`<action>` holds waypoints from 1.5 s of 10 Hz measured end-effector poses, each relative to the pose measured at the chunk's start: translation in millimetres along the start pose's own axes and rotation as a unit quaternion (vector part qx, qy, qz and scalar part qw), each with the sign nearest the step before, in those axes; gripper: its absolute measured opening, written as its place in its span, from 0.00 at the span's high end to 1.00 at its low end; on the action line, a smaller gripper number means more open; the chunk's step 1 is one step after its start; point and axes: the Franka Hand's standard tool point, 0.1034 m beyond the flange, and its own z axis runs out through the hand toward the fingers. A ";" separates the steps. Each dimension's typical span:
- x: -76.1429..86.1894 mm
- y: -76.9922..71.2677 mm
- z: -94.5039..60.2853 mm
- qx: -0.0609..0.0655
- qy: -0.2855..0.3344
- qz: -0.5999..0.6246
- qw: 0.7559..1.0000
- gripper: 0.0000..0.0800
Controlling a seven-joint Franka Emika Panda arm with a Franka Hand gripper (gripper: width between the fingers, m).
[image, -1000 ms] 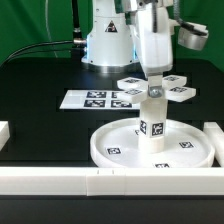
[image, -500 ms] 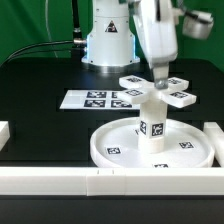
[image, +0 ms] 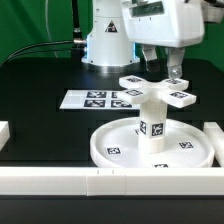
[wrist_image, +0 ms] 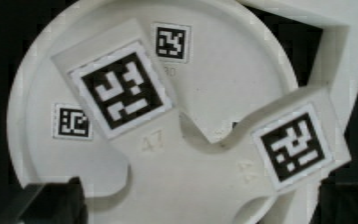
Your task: Assemble round table
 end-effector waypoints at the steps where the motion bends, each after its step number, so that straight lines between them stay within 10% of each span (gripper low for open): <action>1: -0.7 -1.1 0.0 -0.008 0.004 -0.053 0.999 0.19; 8: -0.8 -5.4 1.0 -0.022 0.004 -0.358 0.934 0.19; 15: 7.0 -11.5 0.3 -0.041 -0.001 -0.678 0.734 0.19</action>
Offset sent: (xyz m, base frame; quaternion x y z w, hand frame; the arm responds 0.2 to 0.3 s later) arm 0.0111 0.0065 0.0012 -0.0453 0.0134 -0.3055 0.9510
